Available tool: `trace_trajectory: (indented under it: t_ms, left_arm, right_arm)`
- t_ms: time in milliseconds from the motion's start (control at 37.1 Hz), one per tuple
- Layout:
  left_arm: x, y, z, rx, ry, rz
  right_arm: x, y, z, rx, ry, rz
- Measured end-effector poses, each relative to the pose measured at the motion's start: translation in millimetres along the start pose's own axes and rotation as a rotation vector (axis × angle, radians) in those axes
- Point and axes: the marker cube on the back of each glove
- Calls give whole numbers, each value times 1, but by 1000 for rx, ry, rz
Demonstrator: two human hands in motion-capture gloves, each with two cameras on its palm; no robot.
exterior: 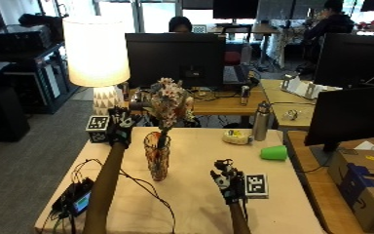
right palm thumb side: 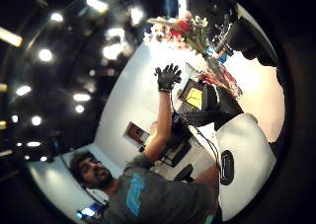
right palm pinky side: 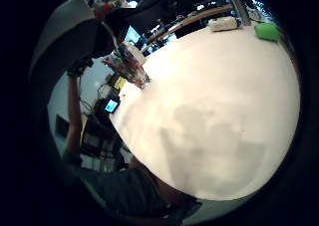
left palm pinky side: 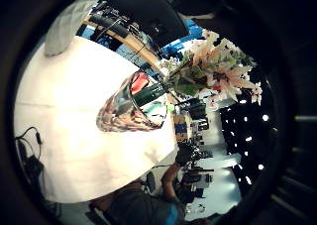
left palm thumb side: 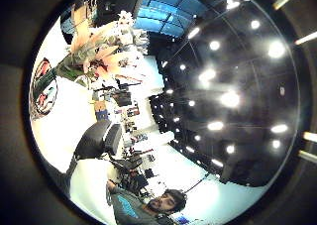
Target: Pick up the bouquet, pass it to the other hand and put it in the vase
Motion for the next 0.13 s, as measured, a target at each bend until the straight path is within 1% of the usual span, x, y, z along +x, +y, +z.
trace_trajectory:
  t_ms: [135]
  left_arm:
    - [0, 11, -1, -19, 49, 24]
  right_arm:
    - [-3, 5, 1, -5, 3, 76]
